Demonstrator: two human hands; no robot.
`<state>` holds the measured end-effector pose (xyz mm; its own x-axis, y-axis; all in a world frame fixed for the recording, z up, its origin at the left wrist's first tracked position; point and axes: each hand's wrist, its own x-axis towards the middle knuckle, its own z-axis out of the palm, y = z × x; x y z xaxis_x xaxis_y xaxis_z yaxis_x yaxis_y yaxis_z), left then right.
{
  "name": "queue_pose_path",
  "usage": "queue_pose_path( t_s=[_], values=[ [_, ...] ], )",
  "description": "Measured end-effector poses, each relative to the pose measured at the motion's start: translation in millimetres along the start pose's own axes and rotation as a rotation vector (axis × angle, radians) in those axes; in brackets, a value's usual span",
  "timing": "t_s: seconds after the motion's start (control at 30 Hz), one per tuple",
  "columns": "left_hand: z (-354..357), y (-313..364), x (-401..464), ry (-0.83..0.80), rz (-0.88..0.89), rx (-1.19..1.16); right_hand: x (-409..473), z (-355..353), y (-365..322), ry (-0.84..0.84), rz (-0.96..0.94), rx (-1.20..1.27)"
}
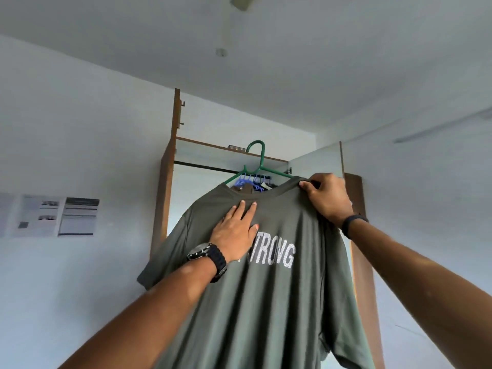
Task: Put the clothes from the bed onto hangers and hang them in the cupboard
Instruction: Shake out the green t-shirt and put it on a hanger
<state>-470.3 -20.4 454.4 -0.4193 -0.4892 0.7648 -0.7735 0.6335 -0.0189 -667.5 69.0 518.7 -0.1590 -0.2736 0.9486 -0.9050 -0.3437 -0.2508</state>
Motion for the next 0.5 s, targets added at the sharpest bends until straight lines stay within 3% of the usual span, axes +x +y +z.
queue_pose_path(
  t_s=[0.17,0.5],
  values=[
    [84.8,0.7,85.4,0.039,-0.046,-0.043,50.2,53.2,80.1,0.034,-0.001,-0.004],
    [265.7,-75.9,222.6,-0.076,-0.076,-0.053,119.0,229.1,233.7,0.014,-0.022,-0.038]
  ],
)
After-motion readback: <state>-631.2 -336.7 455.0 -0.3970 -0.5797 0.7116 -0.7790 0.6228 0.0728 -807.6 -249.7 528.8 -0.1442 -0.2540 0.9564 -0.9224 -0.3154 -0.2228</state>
